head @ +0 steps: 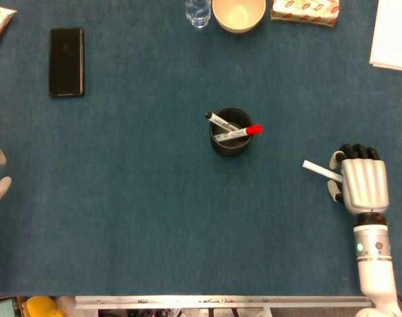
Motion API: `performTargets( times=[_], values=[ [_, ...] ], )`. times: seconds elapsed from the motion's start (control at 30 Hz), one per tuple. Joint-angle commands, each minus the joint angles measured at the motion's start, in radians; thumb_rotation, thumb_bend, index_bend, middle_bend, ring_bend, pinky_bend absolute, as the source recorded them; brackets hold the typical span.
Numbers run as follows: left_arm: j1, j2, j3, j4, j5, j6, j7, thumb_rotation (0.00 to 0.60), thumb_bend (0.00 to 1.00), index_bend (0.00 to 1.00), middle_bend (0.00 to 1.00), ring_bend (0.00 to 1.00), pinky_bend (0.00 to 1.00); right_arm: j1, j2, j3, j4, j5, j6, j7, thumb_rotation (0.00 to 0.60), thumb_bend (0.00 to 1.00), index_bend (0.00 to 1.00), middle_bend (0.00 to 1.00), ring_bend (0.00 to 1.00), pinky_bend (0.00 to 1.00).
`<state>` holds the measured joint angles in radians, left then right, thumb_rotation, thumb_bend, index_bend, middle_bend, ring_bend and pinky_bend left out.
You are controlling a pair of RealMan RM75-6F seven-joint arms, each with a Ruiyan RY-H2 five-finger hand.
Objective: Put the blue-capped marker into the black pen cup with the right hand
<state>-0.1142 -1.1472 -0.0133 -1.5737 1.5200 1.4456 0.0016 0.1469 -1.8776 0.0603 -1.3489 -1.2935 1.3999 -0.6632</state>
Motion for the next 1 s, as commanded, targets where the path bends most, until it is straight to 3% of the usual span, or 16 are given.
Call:
performTargets(
  times=[0.03,0.23,0.57,1.0],
  values=[
    [0.0,0.0,0.0,-0.001,0.001,0.0,0.001,0.6,0.19,0.52,0.35,0.28,0.54,-0.003,-0.011,0.001,0.017,0.003,0.001,0.007,0.6,0.19,0.51,0.37,0.27,0.28],
    [0.0,0.0,0.001,0.0,0.001,0.0,0.002,0.6,0.19,0.52,0.35,0.28,0.54,-0.004,-0.019,0.006,0.025,0.003,0.007,0.011,0.6,0.2,0.51,0.37,0.27,0.28],
    [0.001,0.001,0.001,-0.001,0.003,0.002,-0.001,0.6,0.19,0.52,0.35,0.28,0.54,-0.004,-0.018,0.013,0.025,0.019,0.005,-0.012,0.6,0.33,0.52,0.37,0.27,0.28],
    [0.001,0.0,0.002,-0.001,0.006,0.004,0.001,0.6,0.19,0.52,0.35,0.28,0.54,0.0,-0.003,0.025,0.002,0.034,0.009,-0.047,0.6,0.28,0.52,0.35,0.25,0.28]
  ],
)
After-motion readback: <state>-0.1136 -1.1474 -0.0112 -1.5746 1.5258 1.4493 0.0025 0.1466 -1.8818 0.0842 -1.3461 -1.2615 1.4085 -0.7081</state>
